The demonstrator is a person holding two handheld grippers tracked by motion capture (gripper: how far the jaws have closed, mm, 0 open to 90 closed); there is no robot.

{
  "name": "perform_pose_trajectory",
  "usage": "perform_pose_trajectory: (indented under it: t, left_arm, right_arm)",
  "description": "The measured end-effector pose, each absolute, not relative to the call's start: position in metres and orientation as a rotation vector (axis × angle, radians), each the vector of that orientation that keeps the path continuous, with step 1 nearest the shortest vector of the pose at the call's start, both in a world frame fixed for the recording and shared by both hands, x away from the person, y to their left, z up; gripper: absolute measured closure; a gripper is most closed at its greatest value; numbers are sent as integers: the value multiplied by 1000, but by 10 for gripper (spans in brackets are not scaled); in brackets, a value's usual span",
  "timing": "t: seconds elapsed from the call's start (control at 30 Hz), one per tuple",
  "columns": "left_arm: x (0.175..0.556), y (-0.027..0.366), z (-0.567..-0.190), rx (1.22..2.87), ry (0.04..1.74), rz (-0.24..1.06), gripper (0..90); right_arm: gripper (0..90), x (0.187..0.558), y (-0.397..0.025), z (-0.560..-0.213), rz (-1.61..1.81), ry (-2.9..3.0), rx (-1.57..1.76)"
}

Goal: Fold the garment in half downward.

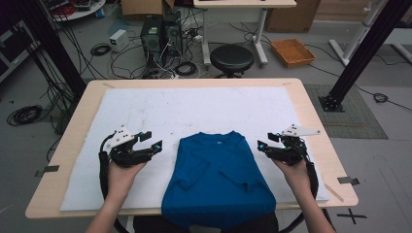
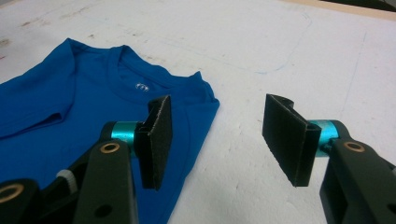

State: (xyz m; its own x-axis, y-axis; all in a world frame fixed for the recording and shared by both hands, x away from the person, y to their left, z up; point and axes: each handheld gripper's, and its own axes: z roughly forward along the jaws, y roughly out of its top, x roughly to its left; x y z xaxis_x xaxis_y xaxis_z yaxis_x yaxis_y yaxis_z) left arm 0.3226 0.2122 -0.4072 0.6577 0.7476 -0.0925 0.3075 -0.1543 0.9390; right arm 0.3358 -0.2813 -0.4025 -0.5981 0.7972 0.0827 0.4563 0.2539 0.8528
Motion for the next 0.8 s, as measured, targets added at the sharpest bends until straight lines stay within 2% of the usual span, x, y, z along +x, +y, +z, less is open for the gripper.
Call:
perform_pose_trajectory:
  t: [0.2,0.5,0.8]
  left_arm:
    - [334,201,-403,1753,855,470,403]
    - [365,168,-415,1846,949,365,407]
    - [387,139,-432,1921,1010,315,424]
  right_arm:
    - [435,341,-283,-402,1285,2139,1171]
    - [543,365,-274,-405,1253,2129,1247]
    - [623,391,-245,-419,1169,2245,1332]
